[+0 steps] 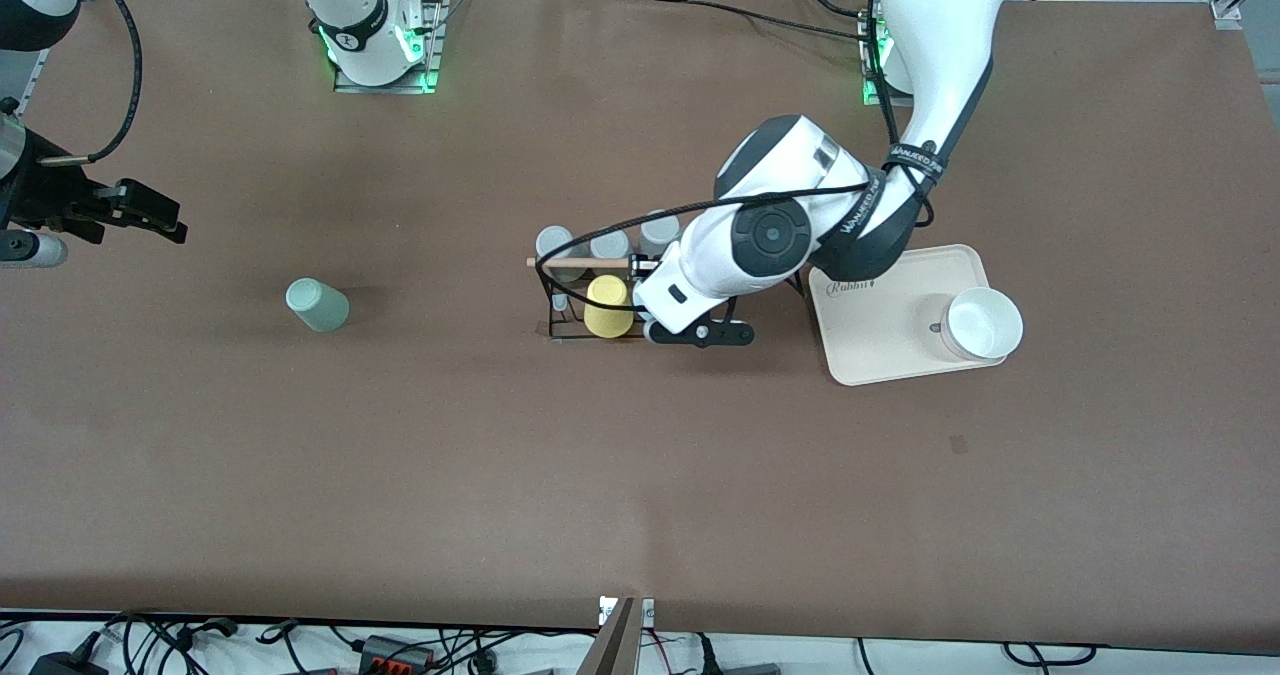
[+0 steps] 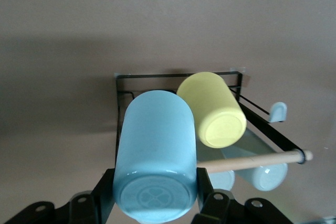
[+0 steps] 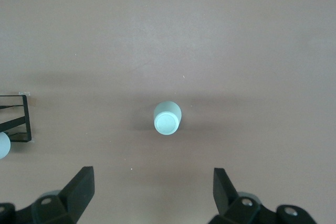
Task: Hang scattered cups on rack with three cups
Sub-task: 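Carry the light blue cup to the rack beside the yellow cup, then open the left gripper and withdraw it from the rack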
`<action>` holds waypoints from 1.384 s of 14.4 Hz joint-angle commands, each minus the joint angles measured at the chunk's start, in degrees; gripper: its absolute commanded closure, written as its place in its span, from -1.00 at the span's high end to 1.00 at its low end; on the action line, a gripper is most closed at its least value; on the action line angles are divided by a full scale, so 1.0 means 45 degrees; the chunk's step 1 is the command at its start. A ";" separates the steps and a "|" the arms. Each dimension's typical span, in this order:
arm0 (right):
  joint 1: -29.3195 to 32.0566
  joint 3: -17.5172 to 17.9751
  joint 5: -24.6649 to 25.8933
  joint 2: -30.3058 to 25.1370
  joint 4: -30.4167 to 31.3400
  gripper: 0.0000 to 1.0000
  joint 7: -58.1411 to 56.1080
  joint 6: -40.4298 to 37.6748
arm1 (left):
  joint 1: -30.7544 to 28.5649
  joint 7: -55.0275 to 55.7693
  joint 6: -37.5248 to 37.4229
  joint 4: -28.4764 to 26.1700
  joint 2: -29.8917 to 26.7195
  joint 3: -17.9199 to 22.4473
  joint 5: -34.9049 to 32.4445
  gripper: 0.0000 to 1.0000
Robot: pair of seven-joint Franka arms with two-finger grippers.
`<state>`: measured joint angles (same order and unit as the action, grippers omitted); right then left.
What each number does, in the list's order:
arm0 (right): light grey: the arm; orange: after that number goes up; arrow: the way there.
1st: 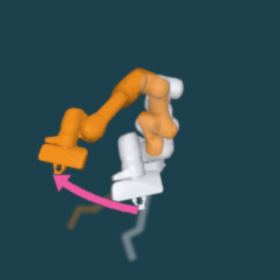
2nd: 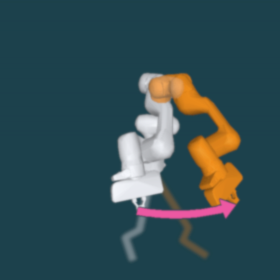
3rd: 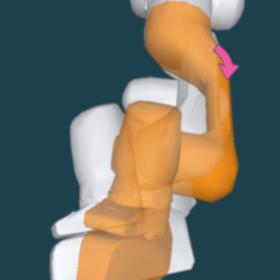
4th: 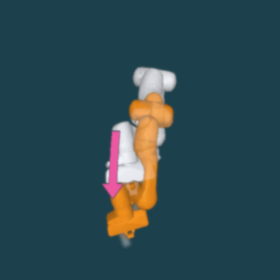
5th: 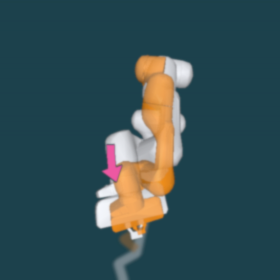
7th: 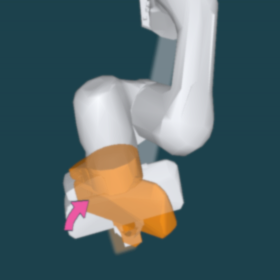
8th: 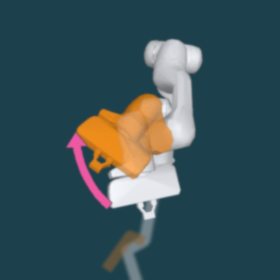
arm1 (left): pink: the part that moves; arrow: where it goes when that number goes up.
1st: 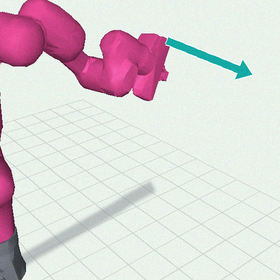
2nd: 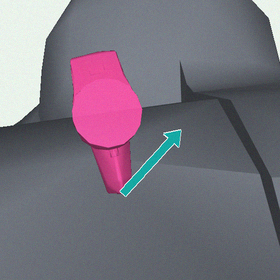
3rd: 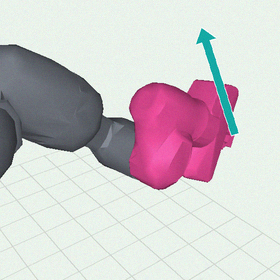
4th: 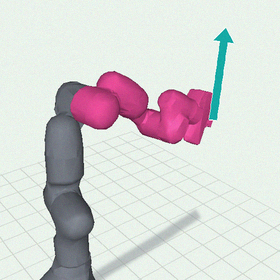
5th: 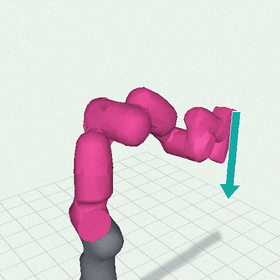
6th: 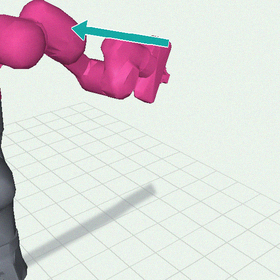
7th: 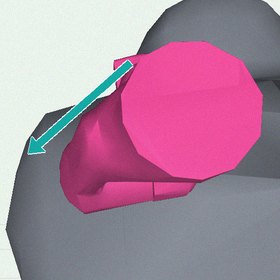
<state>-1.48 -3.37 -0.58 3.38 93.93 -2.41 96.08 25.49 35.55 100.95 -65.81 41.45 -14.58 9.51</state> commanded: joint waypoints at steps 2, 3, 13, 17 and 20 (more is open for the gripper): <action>0.0036 0.0006 0.0167 -0.0146 0.0162 1.00 -0.0129 0.0094 | 0.0489 -0.0086 0.0337 0.0426 0.0748 0.0154 -0.0822 -0.64; 0.0036 0.0006 0.0167 -0.0146 0.0143 1.00 -0.0129 0.0094 | 0.0508 -0.0299 0.0784 0.0426 0.1001 0.0154 -0.0805 -0.57; -0.0002 0.0006 0.0167 0.0048 0.0084 1.00 -0.0129 0.0094 | -0.1907 -0.1395 -0.1260 0.0602 -0.1296 0.0506 -0.1993 1.00; -0.0042 0.0026 0.0089 0.0359 0.0025 1.00 0.0027 0.0055 | -0.3376 -0.2037 -0.3094 0.0563 -0.2197 0.0486 -0.2384 1.00; -0.0003 0.0045 -0.0125 0.0634 -0.0208 1.00 0.0027 0.0172 | -0.4040 -0.2624 -0.3584 0.0407 -0.2627 0.0467 -0.2406 1.00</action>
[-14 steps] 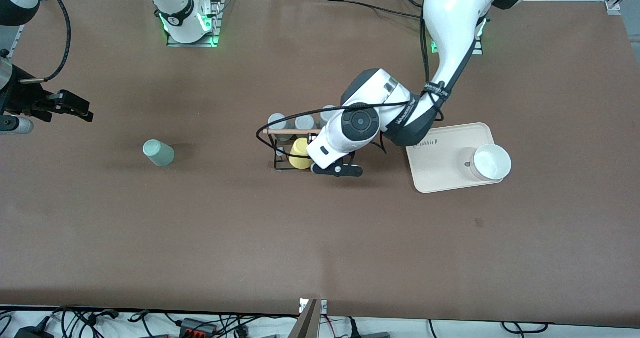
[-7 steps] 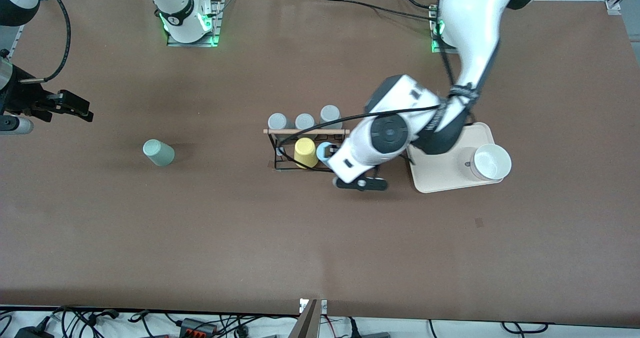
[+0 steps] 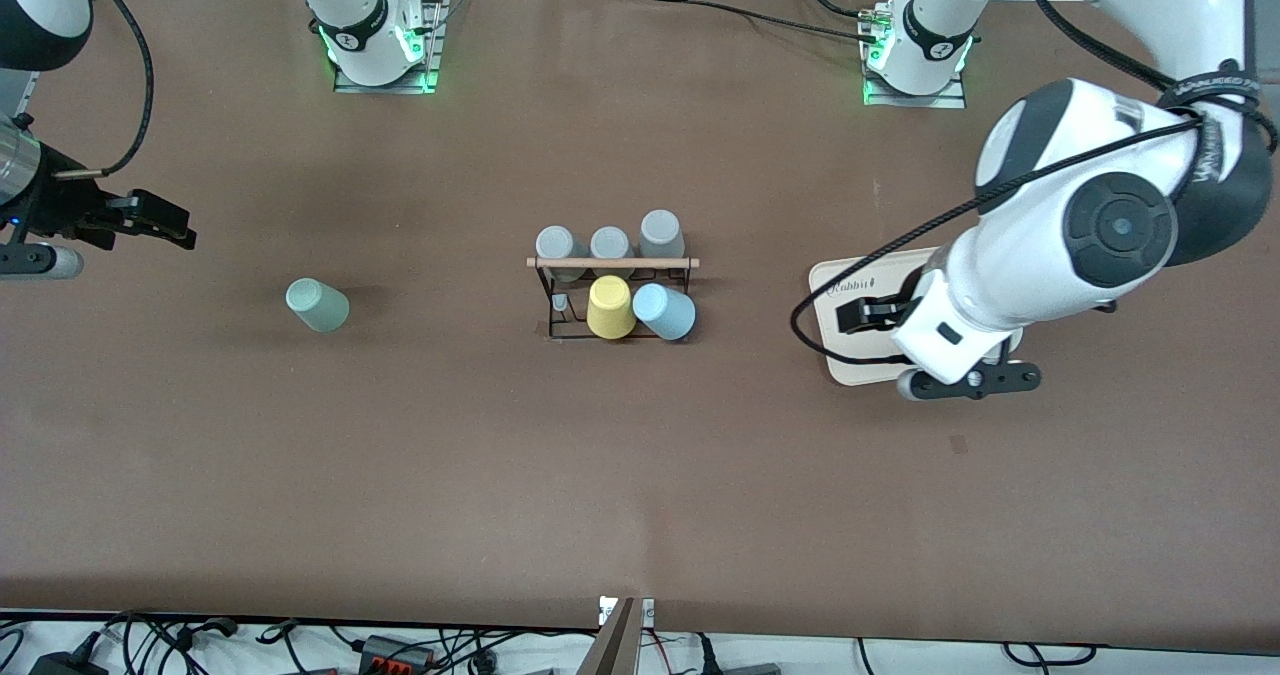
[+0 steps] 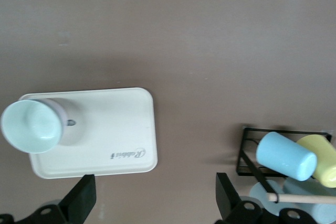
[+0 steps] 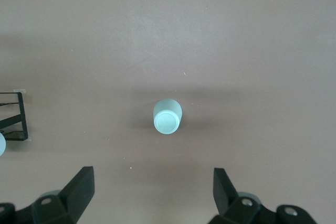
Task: Hang scattered cups on rack with three cups
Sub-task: 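Move the right gripper toward the teal cup while the left gripper hovers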
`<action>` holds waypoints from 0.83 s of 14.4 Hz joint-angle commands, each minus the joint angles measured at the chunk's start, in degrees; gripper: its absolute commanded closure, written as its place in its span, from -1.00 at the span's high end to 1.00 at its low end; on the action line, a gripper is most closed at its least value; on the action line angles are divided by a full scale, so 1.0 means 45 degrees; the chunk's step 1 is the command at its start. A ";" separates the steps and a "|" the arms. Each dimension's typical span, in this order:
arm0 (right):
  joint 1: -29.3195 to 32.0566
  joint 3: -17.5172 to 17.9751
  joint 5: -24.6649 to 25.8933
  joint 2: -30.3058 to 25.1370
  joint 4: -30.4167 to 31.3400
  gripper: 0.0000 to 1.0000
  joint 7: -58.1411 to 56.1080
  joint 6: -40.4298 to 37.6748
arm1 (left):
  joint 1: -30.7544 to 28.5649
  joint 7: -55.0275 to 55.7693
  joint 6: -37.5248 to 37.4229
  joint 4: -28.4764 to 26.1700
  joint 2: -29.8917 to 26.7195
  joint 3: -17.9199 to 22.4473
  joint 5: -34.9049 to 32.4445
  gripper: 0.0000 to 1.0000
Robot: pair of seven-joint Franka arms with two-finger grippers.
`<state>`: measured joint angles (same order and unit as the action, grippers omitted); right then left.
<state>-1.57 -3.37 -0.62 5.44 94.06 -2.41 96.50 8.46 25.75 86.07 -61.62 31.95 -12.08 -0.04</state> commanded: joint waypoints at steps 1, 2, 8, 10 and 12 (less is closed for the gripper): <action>-0.0022 0.0045 -0.0135 0.0255 -0.0256 1.00 0.0027 0.0079 | -0.0433 -0.0449 -0.0646 -0.0487 -0.0633 -0.0108 -0.0245 1.00; -0.0138 0.0045 -0.0097 0.0352 -0.0237 1.00 0.0027 0.0079 | -0.0551 -0.0449 -0.1191 -0.0448 -0.0886 -0.0166 -0.0167 1.00; -0.0491 -0.0033 0.0216 0.1720 -0.0354 1.00 -0.0149 0.0079 | -0.0513 -0.0468 -0.1608 -0.0448 -0.0693 -0.0225 -0.0088 1.00; -0.0588 -0.0014 0.0314 0.1721 -0.0374 1.00 -0.0168 0.0040 | -0.0611 -0.0449 -0.1646 -0.0370 -0.0771 -0.0264 0.0047 1.00; -0.0667 0.0025 0.0353 0.1779 -0.0258 1.00 -0.0072 0.0098 | -0.0436 -0.0449 -0.1685 -0.0370 -0.1004 -0.0303 0.0029 1.00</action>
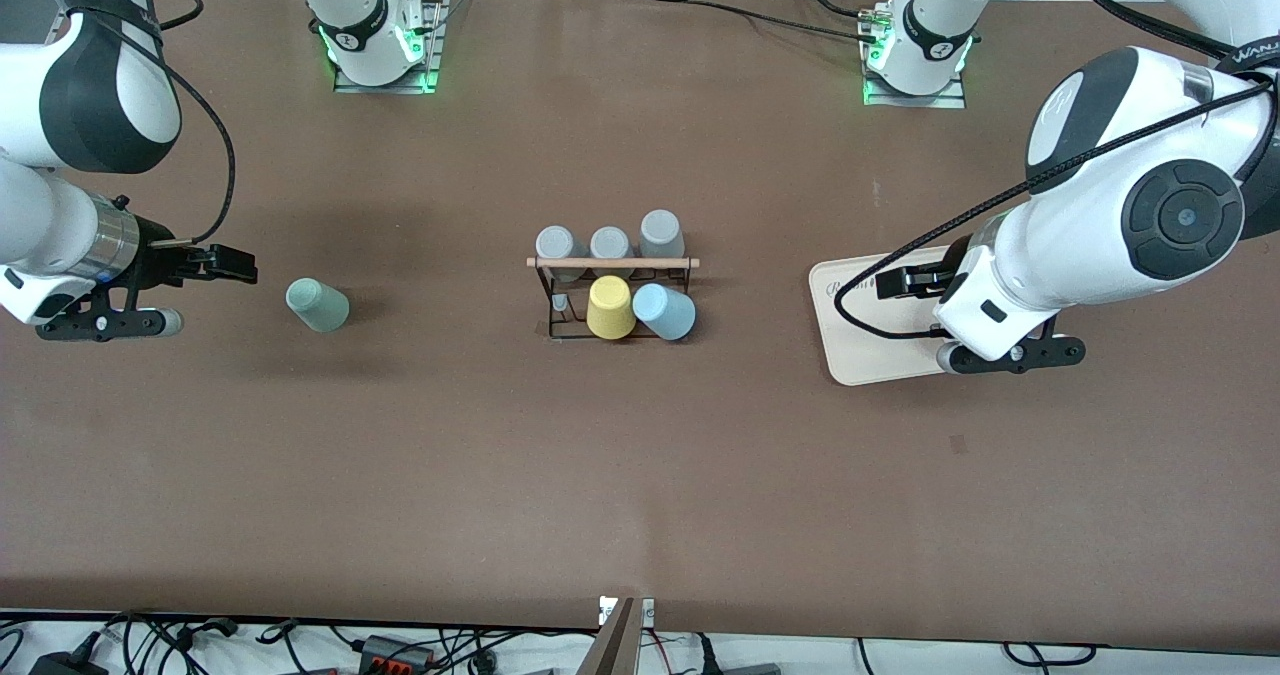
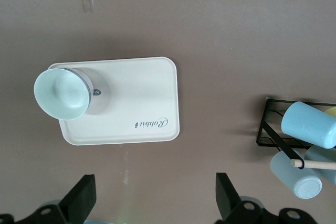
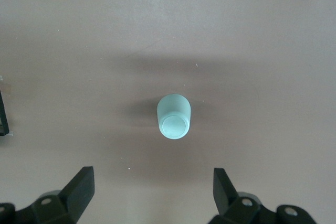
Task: Hang scattered cups on rack with three cups
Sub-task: 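Move the right gripper toward the teal cup while the left gripper hovers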
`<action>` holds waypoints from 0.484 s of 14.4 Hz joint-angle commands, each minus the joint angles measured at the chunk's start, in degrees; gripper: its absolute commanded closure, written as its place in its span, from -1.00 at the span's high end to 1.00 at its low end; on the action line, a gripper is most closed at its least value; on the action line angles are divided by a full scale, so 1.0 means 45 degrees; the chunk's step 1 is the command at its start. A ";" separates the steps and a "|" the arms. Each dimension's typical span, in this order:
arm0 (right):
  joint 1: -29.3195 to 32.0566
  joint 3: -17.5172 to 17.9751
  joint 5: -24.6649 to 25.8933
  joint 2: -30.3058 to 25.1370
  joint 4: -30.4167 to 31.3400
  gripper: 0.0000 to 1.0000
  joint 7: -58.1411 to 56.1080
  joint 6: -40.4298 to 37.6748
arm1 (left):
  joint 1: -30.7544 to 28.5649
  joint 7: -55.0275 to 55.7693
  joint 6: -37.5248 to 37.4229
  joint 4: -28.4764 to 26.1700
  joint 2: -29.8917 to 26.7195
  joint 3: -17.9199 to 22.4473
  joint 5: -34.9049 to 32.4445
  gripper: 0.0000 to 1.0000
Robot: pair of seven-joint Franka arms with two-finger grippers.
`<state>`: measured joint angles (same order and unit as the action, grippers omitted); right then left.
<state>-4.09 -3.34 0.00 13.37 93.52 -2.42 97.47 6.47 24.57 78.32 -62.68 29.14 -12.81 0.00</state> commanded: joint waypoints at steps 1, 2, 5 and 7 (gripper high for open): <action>-0.0146 0.0021 0.0215 0.0153 -0.0138 1.00 -0.0068 -0.0097 | 0.0027 -0.0167 0.0037 -0.0134 -0.0401 -0.0296 0.0020 1.00; -0.0147 0.0021 0.0195 0.0173 -0.0080 1.00 -0.0068 -0.0020 | 0.0028 -0.0108 0.0056 -0.0134 -0.0401 -0.0549 0.0001 1.00; -0.0147 0.0021 0.0234 0.0193 0.0251 1.00 -0.0068 0.0293 | 0.0066 -0.0186 0.0135 -0.0095 -0.0401 -0.0629 0.0020 1.00; -0.0166 0.0021 0.0234 0.0232 0.0466 1.00 -0.0048 0.0585 | 0.0163 -0.0050 0.0115 -0.0115 -0.0401 -0.0746 0.0001 1.00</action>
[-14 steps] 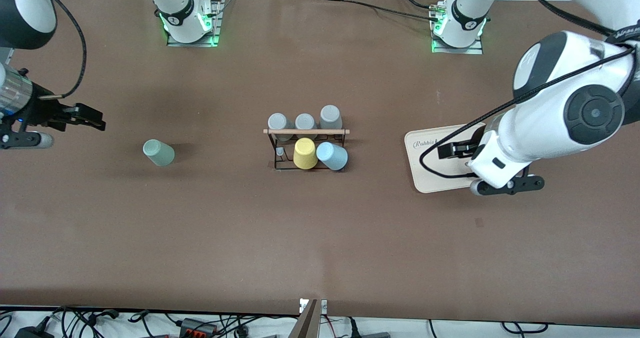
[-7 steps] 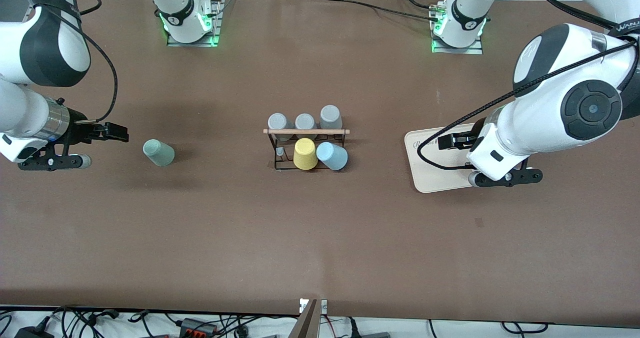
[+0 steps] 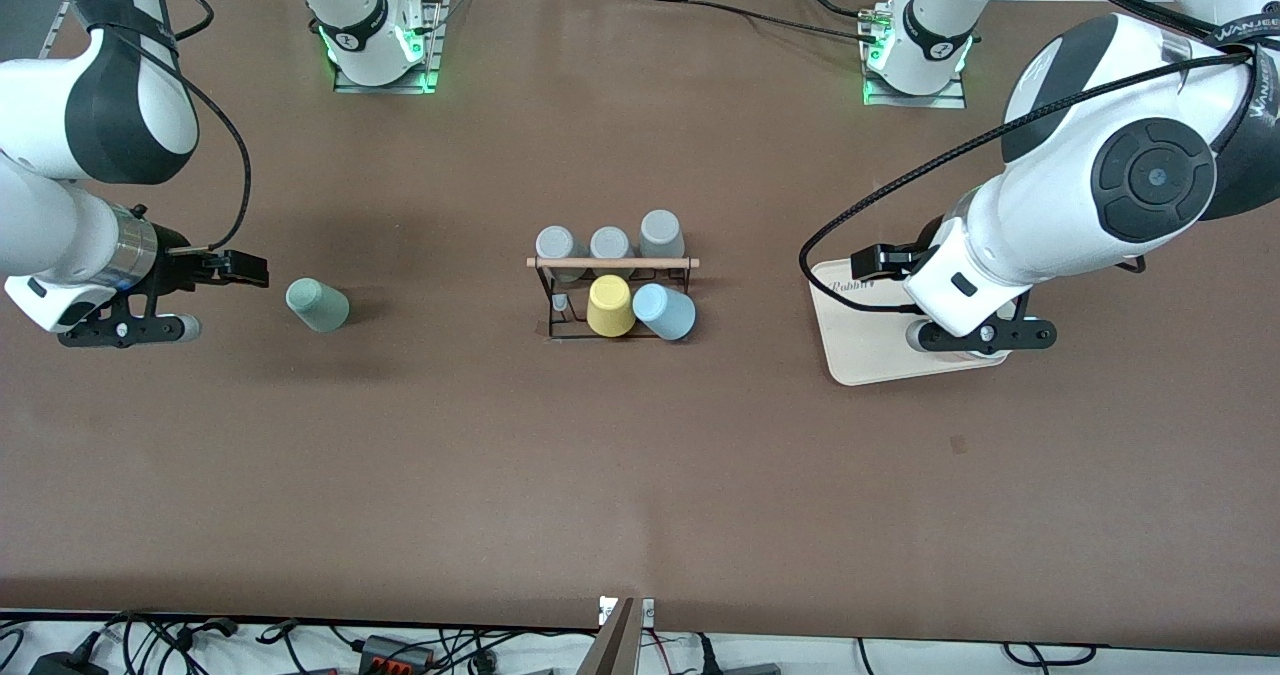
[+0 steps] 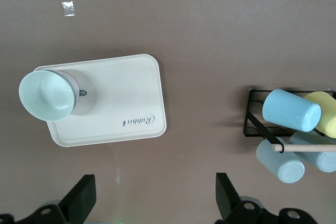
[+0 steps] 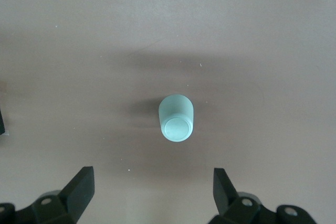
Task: Hang scattered cups on rack with three cups
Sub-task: 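Move the right gripper toward the teal cup while the left gripper hovers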
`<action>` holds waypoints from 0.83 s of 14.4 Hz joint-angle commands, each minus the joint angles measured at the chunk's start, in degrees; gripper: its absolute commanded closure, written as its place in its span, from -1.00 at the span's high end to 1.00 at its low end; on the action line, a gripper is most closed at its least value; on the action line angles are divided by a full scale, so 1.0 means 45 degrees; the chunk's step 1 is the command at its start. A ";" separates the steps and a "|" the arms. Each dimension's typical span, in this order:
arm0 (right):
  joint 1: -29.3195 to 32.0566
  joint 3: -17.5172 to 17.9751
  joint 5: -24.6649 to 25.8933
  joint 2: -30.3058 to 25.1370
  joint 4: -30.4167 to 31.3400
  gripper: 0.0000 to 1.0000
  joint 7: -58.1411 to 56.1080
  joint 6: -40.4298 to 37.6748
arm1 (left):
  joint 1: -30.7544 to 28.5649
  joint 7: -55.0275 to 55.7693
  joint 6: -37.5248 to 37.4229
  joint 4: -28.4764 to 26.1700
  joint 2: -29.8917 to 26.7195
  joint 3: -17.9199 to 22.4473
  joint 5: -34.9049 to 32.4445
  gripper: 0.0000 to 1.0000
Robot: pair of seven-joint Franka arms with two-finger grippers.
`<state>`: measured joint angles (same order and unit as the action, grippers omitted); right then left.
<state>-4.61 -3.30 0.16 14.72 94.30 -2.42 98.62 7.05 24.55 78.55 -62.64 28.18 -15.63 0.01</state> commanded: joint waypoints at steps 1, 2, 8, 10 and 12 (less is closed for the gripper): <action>-0.0049 0.0011 0.0199 -0.0048 0.0314 1.00 -0.0048 0.0389 | 0.0036 -0.0027 0.0065 -0.0122 -0.0189 -0.0140 -0.0003 1.00; -0.0049 0.0011 0.0199 -0.0047 0.0315 1.00 -0.0048 0.0409 | 0.0016 -0.0066 0.0065 -0.0103 -0.0189 -0.0141 0.0016 1.00; -0.0049 0.0011 0.0199 -0.0125 0.0897 1.00 -0.0028 0.1167 | 0.0113 -0.0027 0.0142 -0.0102 -0.0169 -0.0160 0.0016 1.00; -0.0030 0.0011 0.0199 -0.0320 0.1581 1.00 -0.0048 0.1871 | 0.0133 -0.0027 0.0182 -0.0102 -0.0169 -0.0160 0.0036 1.00; 0.0028 -0.0028 0.0199 -0.0321 0.2206 1.00 -0.0048 0.2496 | 0.0133 -0.0124 0.0337 -0.0102 -0.0150 -0.0141 0.0036 1.00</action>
<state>-4.61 -3.32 0.20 15.27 99.59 -2.42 106.46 7.71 24.56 79.02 -62.64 28.18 -16.17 0.01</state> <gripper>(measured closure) 0.000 0.000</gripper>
